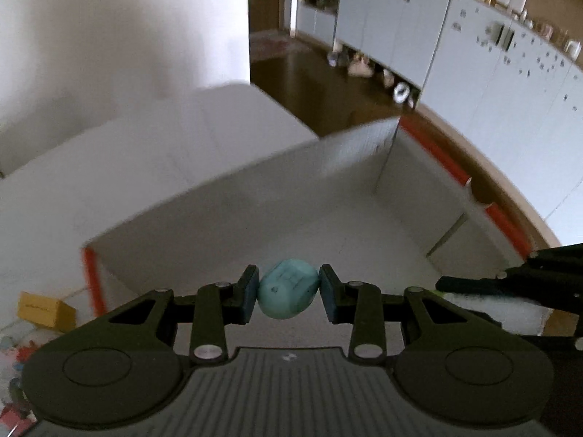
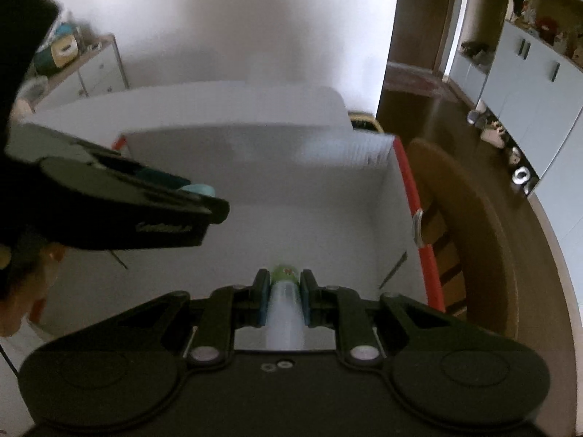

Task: Organize rigid objects
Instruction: 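Lower both held items into the red box and open both tools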

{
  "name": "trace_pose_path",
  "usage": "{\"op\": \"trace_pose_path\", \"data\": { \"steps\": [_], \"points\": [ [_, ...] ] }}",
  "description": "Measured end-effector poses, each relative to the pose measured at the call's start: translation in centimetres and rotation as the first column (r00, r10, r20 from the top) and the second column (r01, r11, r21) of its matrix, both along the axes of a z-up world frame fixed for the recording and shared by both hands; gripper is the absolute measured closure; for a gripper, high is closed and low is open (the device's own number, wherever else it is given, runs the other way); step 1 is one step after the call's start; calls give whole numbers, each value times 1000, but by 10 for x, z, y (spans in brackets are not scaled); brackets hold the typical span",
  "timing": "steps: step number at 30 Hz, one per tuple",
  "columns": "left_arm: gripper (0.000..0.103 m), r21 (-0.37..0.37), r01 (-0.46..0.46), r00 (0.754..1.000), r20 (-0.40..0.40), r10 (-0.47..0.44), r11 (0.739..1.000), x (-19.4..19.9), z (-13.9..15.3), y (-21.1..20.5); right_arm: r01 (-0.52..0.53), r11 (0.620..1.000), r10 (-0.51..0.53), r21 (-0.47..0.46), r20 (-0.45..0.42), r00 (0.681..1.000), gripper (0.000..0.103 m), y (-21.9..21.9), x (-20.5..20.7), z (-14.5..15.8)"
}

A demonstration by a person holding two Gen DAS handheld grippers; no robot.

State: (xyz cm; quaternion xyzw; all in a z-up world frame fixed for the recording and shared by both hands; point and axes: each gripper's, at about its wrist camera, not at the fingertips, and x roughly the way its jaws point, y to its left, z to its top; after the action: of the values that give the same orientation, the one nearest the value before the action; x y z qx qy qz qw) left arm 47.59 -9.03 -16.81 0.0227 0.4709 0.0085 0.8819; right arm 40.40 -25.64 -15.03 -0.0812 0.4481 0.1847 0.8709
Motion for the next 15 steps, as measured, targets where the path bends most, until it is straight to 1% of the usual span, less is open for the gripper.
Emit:
{"op": "trace_pose_path", "data": {
  "steps": [2,4,7,10,13,15],
  "points": [
    [68,-1,-13,999,-39,13,1000,8,-11,-1,-2,1000,2,-9,-33,999,87,-2,5,-10],
    [68,3,-9,997,-78,9,1000,15,-21,-3,-19,1000,18,-13,-48,999,87,-2,7,-16],
    [68,5,-3,991,-132,4,1000,22,-34,-4,-51,998,49,-28,-53,997,87,0,7,-17],
    [68,-9,-22,984,-179,21,1000,27,-44,-2,-67,997,65,-25,-59,996,87,0,6,-17],
    [68,-22,-41,976,-213,35,999,29,-52,1,-73,997,71,-15,-74,995,87,-1,3,-18],
    [68,-25,-46,975,-218,39,999,29,-54,1,-76,997,75,-13,-75,994,84,-2,1,-19]
  ]
}}
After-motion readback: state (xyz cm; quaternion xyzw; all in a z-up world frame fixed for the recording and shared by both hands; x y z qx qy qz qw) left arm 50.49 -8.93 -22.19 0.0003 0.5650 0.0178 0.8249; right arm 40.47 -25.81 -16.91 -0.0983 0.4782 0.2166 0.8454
